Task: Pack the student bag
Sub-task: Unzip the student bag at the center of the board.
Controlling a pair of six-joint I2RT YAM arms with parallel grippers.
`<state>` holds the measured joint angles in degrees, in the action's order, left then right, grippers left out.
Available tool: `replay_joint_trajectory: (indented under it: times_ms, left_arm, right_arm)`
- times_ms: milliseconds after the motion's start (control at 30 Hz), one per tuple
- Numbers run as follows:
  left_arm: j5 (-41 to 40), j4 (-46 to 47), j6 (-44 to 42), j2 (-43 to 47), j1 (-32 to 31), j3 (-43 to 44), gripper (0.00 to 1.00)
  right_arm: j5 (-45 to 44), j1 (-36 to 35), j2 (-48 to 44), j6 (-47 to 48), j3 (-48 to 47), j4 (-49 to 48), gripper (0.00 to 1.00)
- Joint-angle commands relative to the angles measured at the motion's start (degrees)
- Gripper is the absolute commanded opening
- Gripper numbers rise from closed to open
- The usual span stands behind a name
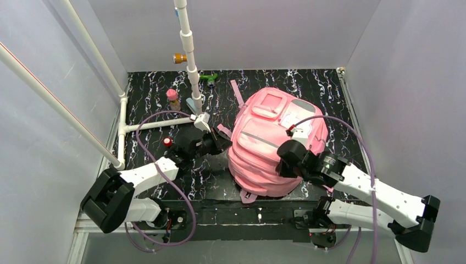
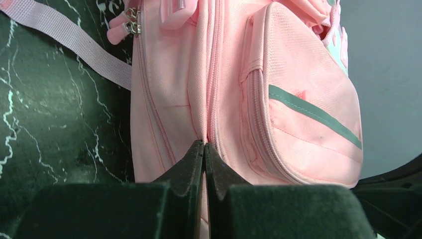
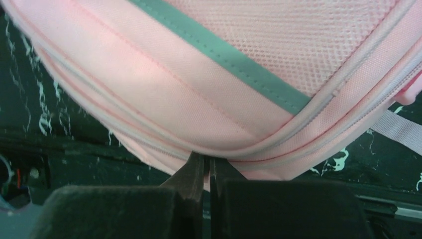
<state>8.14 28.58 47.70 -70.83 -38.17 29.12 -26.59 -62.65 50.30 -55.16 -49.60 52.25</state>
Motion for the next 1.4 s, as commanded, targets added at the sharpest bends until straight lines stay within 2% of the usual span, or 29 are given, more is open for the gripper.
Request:
replay_joint_trajectory:
  times_ms: [0,67,133,233,300,367,467,567,633,733,833,900,1133,1367]
  left_arm:
    - [-0.85,8.22,0.89,-2.31,-0.40,4.57,0.00]
    - [-0.98,9.42,0.65,-3.25,-0.44,5.68,0.00]
    - [-1.21,10.54,0.79,-3.41,-0.55,6.04,0.00]
    - [-3.46,11.65,-0.58,-1.89,-0.56,5.05,0.00]
    - [-3.95,11.76,-1.00,-1.14,-0.53,4.26,0.00]
    - [-3.97,12.36,-0.58,-1.20,-1.17,3.73,0.00]
    - [-6.58,14.78,-1.10,-1.71,-4.33,2.97,0.00]
    - [-13.41,15.00,-2.03,-1.45,-9.88,2.67,0.00]
    - [-15.65,15.14,-2.08,-1.91,-13.03,3.00,0.00]
    - [-17.09,15.83,-1.28,-2.45,-15.59,2.87,0.00]
    - [-17.49,18.22,0.55,-1.78,-15.87,1.18,0.00]
    - [-17.10,20.49,0.60,-1.17,-15.90,0.41,0.00]
    - [-15.65,32.09,2.73,-3.29,-16.61,-2.98,0.00]
    - [-15.37,32.86,1.13,-3.68,-17.12,-3.10,0.00]
  right_arm:
    - [9.95,17.12,5.66,14.43,-2.18,-12.55,0.01]
    - [16.84,24.75,5.93,18.26,-1.89,-16.16,0.01]
    - [19.18,28.46,6.61,21.79,-3.76,-14.72,0.01]
    - [23.54,29.34,9.92,26.10,-7.99,-7.63,0.01]
    - [28.00,29.30,10.46,27.62,-7.64,-4.80,0.01]
    - [31.78,28.79,9.59,27.11,-5.45,-5.36,0.07]
    - [33.77,24.68,9.41,22.72,-3.74,-11.11,0.07]
    - [32.07,17.03,12.23,17.02,-4.80,-18.55,0.01]
    - [31.70,14.19,14.47,13.35,-5.12,-24.71,0.01]
    - [29.80,14.04,17.26,11.01,-6.66,-30.16,0.01]
    - [23.32,14.13,17.70,7.65,-8.82,-30.76,0.01]
    - [22.02,14.18,17.28,4.98,-8.29,-31.87,0.01]
    - [25.46,14.84,19.53,-8.27,-5.80,-41.46,0.01]
    - [26.06,15.37,25.51,-22.13,-10.40,-47.45,0.01]
